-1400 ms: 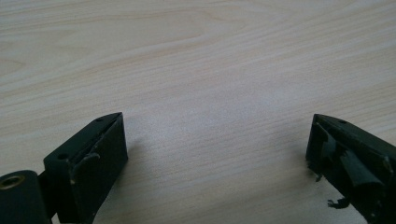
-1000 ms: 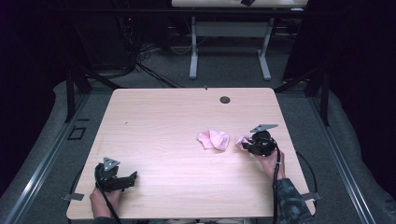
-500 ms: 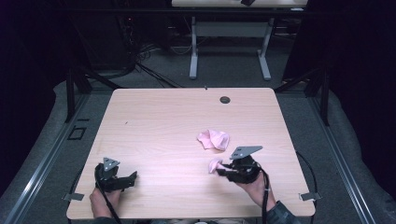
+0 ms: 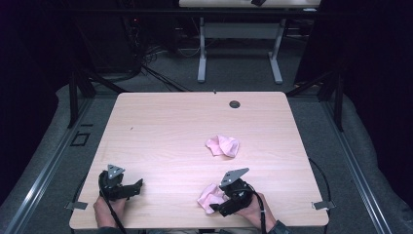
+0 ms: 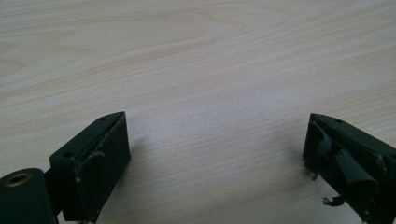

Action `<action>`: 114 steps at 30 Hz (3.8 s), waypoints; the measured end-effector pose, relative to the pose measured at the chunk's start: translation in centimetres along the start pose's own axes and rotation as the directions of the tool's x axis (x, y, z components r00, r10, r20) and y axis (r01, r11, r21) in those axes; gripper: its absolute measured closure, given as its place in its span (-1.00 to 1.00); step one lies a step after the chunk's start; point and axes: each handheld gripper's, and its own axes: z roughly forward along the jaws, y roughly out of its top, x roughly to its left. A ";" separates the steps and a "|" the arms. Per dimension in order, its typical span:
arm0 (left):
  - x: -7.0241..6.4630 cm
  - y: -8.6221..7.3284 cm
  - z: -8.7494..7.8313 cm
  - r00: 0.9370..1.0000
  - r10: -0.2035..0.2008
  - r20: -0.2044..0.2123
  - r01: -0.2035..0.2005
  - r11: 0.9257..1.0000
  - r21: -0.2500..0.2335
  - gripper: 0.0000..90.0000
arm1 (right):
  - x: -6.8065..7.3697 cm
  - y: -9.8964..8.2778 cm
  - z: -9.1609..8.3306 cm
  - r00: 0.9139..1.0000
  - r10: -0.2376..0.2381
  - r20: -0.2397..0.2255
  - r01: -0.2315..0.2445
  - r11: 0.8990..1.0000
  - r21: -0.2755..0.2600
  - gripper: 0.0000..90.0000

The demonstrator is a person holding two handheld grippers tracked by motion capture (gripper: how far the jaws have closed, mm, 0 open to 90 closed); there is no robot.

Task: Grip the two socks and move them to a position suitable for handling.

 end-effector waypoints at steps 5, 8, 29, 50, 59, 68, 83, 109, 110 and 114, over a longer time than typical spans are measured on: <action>0.0 0.0 0.0 1.000 0.000 0.000 0.000 1.000 0.000 -0.84 | -2.0 0.9 -3.0 0.999 0.039 0.036 -0.036 0.997 -0.075 -0.84; 0.0 0.0 0.0 1.000 0.000 -0.001 0.000 1.000 0.000 -0.84 | -4.1 2.1 -4.1 0.992 0.073 0.099 -0.061 0.991 -0.121 -0.96; 0.0 0.0 0.0 1.000 0.005 0.001 -0.005 1.000 -0.006 -0.82 | -15.6 6.5 4.8 0.914 0.221 0.342 -0.215 0.975 -0.055 0.35; 0.0 0.0 -0.1 1.000 0.007 0.001 -0.007 1.000 -0.002 -0.80 | -7.8 7.0 4.5 0.972 0.158 0.171 -0.153 0.987 -0.044 0.58; 0.0 0.0 0.0 1.000 0.006 -0.001 -0.006 1.000 0.000 -0.81 | -8.0 5.3 1.2 0.963 0.192 0.191 -0.174 0.979 -0.107 -0.69; -1.5 0.6 -0.7 0.999 0.013 -0.039 -0.009 0.996 0.083 -1.00 | -5.4 0.6 -5.0 0.944 0.244 0.224 -0.202 0.960 -0.193 -0.76; -14.3 3.4 -4.2 0.920 0.239 0.312 -0.215 0.970 -0.112 -0.98 | -3.2 -4.2 -6.5 0.931 0.285 0.228 -0.243 0.950 -0.195 -0.72; -21.7 5.1 -1.7 0.825 0.351 0.442 -0.334 0.935 -0.118 0.85 | -3.1 -4.5 -5.0 0.944 0.279 0.177 -0.249 0.953 -0.173 -0.51; -21.7 5.1 -1.7 0.825 0.351 0.442 -0.334 0.935 -0.118 0.85 | -3.1 -4.5 -5.0 0.944 0.279 0.177 -0.249 0.953 -0.173 -0.51; -19.8 6.1 -1.9 0.846 0.281 0.452 -0.245 0.960 -0.138 0.84 | -2.3 -3.6 -3.6 0.959 0.246 0.137 -0.225 0.962 -0.154 -0.41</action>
